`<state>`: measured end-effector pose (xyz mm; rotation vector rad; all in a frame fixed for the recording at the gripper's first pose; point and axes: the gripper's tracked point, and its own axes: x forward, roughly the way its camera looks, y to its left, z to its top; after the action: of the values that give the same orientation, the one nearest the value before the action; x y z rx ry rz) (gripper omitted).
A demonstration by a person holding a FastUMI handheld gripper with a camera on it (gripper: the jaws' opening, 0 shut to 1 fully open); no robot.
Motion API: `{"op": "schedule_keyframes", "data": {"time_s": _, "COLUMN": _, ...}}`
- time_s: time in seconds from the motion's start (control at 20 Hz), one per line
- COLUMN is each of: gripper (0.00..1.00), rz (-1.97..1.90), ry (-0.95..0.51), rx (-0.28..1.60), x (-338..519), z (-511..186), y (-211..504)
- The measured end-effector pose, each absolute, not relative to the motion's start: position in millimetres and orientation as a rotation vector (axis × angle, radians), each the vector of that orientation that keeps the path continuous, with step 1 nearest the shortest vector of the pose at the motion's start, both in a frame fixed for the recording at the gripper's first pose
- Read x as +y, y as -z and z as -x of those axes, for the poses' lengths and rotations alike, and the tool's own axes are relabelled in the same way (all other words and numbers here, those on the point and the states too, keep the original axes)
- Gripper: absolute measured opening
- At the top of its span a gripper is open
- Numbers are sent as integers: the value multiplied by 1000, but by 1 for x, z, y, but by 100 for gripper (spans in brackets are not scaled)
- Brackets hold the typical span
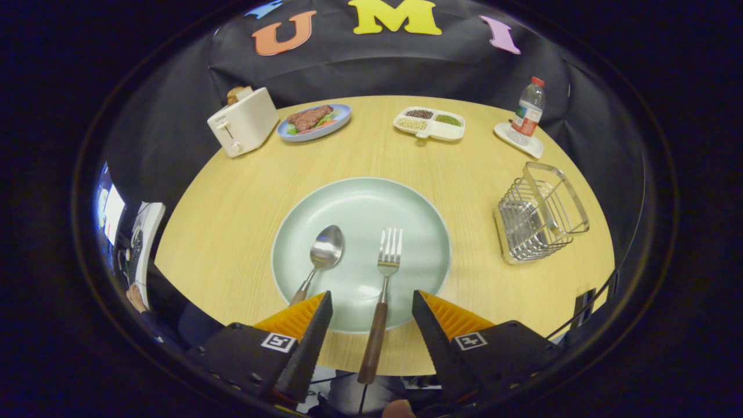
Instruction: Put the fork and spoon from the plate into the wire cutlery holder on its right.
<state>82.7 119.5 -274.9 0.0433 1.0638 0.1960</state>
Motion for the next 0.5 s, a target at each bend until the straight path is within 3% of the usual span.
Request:
{"op": "schedule_keyframes", "data": {"time_s": 0.25, "gripper": 34, "rz": -77, "ry": -135, "rx": 1143, "x": 115, "z": -82, "y": 288}}
{"op": "schedule_keyframes", "data": {"time_s": 0.35, "gripper": 33, "rz": -75, "ry": -115, "rx": 1163, "x": 110, "z": -83, "y": 293}}
{"op": "schedule_keyframes", "data": {"time_s": 0.45, "gripper": 12, "rz": -81, "ry": -130, "rx": 1179, "x": 114, "z": -81, "y": 296}}
{"op": "schedule_keyframes", "data": {"time_s": 0.5, "gripper": 12, "rz": -111, "ry": -124, "rx": 1172, "x": 112, "z": -82, "y": 290}}
